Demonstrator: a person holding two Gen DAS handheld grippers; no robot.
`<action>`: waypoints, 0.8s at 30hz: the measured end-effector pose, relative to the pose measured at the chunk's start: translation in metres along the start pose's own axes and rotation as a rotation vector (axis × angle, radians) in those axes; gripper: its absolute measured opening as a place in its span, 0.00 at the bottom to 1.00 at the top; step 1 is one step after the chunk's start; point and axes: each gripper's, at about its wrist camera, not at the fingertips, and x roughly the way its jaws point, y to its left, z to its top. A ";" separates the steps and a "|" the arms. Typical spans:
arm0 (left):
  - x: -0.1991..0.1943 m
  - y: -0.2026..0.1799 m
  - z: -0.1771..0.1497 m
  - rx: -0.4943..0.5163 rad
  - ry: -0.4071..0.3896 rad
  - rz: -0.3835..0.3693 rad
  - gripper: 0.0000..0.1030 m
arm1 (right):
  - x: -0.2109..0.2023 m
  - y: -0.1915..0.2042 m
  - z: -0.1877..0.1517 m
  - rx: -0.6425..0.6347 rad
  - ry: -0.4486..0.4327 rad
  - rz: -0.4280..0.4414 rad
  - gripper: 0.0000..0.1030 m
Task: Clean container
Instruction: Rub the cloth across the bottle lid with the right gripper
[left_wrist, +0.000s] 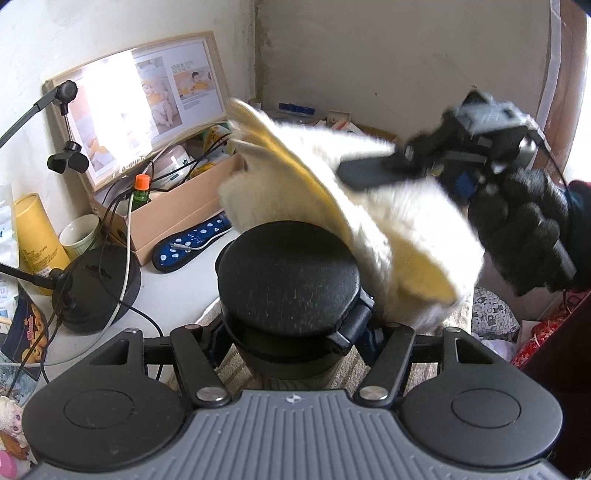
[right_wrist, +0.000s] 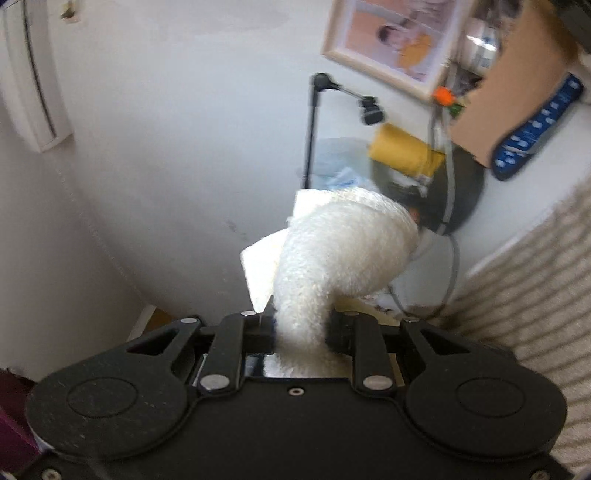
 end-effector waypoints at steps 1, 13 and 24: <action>0.000 -0.001 0.000 0.003 0.000 0.001 0.62 | 0.001 0.005 0.001 -0.017 0.007 0.005 0.20; 0.000 -0.003 0.000 0.030 0.000 0.003 0.63 | 0.005 -0.035 -0.006 0.055 0.065 -0.142 0.20; -0.001 -0.001 -0.001 0.024 0.002 0.000 0.63 | 0.013 -0.063 -0.016 0.024 0.124 -0.332 0.20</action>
